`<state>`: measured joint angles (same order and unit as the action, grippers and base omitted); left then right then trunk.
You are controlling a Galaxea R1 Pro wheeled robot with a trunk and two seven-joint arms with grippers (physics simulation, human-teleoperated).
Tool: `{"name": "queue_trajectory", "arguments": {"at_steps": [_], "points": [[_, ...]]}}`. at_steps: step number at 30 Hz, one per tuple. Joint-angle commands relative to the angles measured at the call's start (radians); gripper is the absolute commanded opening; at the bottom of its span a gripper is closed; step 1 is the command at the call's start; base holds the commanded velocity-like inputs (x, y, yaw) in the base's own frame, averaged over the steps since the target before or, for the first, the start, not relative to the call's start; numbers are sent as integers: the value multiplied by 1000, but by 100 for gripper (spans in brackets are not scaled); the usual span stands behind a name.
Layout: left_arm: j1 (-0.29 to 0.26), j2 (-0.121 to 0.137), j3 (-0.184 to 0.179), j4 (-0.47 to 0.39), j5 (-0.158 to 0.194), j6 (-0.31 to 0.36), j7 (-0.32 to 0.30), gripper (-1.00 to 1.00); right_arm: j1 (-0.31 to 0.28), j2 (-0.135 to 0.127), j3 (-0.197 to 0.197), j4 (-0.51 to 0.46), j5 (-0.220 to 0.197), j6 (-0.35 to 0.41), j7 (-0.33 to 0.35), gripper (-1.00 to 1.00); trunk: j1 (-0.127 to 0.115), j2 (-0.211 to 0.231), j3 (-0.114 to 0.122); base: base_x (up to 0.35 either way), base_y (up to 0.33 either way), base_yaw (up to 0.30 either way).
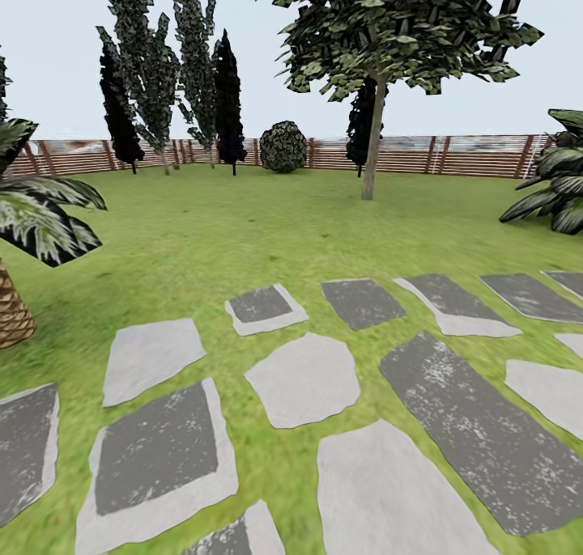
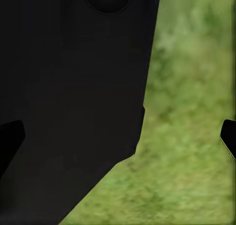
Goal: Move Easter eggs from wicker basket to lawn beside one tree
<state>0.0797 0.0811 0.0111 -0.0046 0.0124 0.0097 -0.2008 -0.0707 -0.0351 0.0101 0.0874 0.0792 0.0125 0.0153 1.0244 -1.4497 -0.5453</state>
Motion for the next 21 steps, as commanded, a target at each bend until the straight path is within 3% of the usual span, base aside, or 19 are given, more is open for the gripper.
{"name": "queue_trajectory", "arguments": {"at_steps": [1,21], "points": [[0,0,1,0,1,1,-4,100,-1,0,1,2,8,1,2,100,1,0,-1,336,0,0],[0,0,1,0,1,1,-3,100,-1,-3,0,2,9,-1,2,100,1,0,-1,337,0,0]]}}
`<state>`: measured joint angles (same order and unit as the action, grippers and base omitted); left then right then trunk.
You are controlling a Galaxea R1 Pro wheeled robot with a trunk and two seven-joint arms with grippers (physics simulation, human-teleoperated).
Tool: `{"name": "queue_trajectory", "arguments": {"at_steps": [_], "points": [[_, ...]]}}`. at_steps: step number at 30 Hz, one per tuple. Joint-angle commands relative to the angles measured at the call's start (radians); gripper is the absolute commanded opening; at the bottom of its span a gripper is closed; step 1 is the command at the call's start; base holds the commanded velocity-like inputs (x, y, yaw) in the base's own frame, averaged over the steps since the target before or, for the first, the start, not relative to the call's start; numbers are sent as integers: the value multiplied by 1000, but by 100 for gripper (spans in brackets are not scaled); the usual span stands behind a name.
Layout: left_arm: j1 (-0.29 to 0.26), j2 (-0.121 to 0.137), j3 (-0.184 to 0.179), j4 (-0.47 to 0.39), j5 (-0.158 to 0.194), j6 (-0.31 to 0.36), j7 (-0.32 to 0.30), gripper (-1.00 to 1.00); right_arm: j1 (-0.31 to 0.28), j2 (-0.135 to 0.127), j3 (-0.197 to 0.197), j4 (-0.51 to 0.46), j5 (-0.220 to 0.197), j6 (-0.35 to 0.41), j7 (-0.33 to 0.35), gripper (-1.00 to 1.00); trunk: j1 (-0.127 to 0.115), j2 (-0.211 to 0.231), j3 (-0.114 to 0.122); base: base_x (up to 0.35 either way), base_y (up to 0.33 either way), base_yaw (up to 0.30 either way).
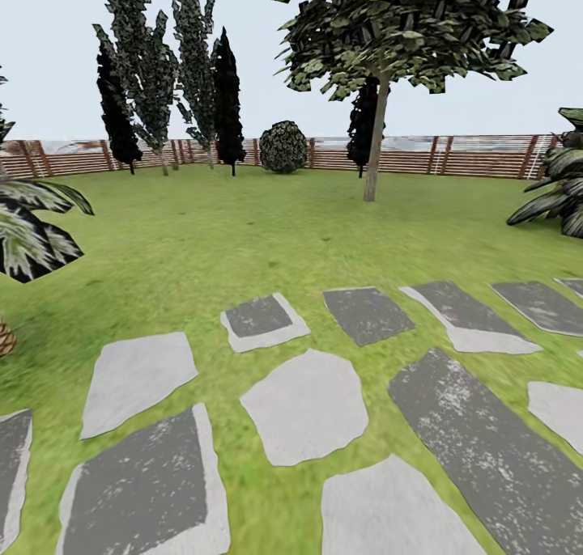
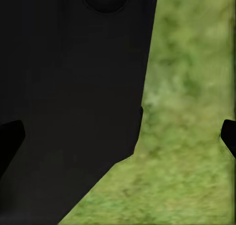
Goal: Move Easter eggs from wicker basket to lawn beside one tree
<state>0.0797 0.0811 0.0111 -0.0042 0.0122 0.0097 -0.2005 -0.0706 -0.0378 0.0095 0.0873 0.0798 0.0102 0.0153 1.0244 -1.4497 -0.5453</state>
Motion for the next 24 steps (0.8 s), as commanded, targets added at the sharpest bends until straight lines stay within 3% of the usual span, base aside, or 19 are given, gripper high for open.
{"name": "queue_trajectory", "arguments": {"at_steps": [1,24], "points": [[0,0,1,-1,1,1,-4,100,-1,-1,0,1,9,1,2,100,1,0,-1,337,0,0],[0,0,3,-1,2,1,-2,100,-1,-1,-2,-1,0,-3,1,100,1,0,-1,336,0,0]]}}
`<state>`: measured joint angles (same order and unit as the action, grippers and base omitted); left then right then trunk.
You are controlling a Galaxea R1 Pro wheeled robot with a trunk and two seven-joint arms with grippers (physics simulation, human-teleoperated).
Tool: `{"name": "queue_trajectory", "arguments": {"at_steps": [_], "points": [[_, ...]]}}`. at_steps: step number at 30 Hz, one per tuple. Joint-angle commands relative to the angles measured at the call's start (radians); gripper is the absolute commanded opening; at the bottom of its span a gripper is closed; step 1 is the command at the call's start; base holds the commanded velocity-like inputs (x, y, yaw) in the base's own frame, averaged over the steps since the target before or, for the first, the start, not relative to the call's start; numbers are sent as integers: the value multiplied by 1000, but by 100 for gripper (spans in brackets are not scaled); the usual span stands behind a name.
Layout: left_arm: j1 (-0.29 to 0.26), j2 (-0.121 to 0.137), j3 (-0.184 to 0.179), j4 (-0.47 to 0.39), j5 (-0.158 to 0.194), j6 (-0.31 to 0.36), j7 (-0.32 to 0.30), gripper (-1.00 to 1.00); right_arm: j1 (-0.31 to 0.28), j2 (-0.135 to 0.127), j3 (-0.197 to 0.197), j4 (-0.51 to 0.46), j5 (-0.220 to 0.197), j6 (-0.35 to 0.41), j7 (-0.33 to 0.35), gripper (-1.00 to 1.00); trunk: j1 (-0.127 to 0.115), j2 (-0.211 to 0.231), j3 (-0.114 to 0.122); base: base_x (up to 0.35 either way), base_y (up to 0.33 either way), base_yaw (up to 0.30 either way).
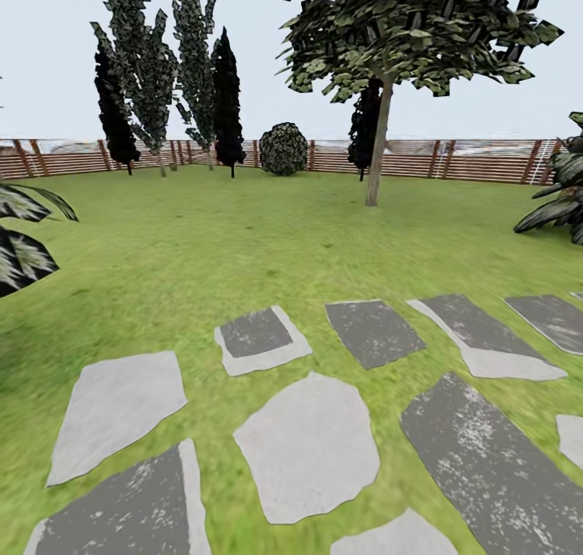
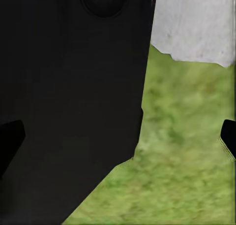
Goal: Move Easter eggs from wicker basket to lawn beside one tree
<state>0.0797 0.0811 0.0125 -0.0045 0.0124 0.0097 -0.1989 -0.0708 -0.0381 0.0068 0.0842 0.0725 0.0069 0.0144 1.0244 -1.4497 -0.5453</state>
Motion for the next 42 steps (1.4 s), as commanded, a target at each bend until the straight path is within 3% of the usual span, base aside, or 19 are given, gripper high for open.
{"name": "queue_trajectory", "arguments": {"at_steps": [1,42], "points": [[0,0,1,0,1,1,-4,100,-1,0,1,2,8,1,1,100,1,0,-1,337,0,0],[0,0,0,0,1,0,-4,100,-1,-2,4,2,16,-1,1,100,1,0,-1,337,0,0]]}}
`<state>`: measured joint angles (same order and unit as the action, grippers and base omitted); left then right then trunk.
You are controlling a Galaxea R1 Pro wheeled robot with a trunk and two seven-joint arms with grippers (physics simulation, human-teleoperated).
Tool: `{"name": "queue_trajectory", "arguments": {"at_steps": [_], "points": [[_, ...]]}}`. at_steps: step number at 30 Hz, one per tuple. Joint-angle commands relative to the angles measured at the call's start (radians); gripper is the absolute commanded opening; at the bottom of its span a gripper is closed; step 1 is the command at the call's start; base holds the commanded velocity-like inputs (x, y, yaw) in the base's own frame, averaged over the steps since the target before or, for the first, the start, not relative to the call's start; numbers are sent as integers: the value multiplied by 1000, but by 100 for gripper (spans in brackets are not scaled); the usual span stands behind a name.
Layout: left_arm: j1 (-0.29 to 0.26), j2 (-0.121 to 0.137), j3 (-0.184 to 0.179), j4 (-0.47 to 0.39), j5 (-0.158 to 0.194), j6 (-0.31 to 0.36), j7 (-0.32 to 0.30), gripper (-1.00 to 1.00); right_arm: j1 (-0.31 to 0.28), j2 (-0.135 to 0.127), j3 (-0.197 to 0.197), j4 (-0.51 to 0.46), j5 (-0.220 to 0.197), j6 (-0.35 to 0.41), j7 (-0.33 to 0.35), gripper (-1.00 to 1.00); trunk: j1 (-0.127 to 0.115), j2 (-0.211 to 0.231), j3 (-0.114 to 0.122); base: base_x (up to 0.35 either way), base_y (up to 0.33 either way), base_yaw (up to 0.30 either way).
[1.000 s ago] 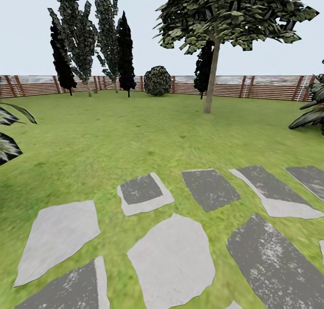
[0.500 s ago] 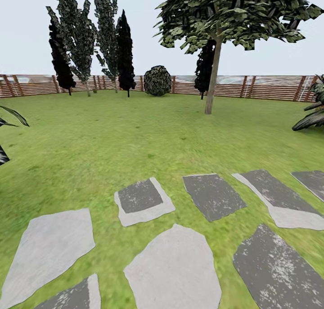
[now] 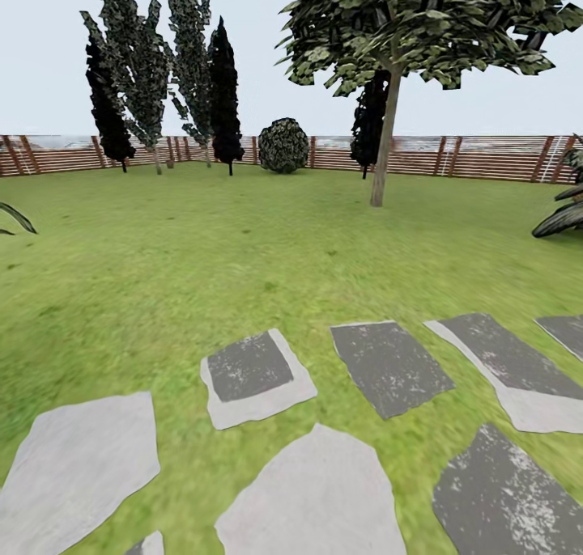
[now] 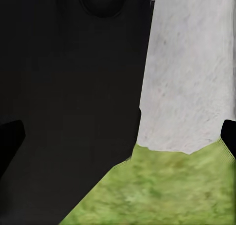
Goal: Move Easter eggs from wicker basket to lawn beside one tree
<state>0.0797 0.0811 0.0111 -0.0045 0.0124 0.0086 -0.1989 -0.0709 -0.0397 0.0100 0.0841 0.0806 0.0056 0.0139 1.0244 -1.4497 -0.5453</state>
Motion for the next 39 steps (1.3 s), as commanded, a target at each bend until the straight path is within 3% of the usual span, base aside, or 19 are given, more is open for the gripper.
{"name": "queue_trajectory", "arguments": {"at_steps": [1,39], "points": [[0,0,1,-1,1,1,-4,100,-1,0,1,2,8,1,1,100,1,0,-1,336,0,0],[0,0,1,0,1,4,-4,100,-1,1,1,2,9,1,1,100,1,0,-1,336,0,0]]}}
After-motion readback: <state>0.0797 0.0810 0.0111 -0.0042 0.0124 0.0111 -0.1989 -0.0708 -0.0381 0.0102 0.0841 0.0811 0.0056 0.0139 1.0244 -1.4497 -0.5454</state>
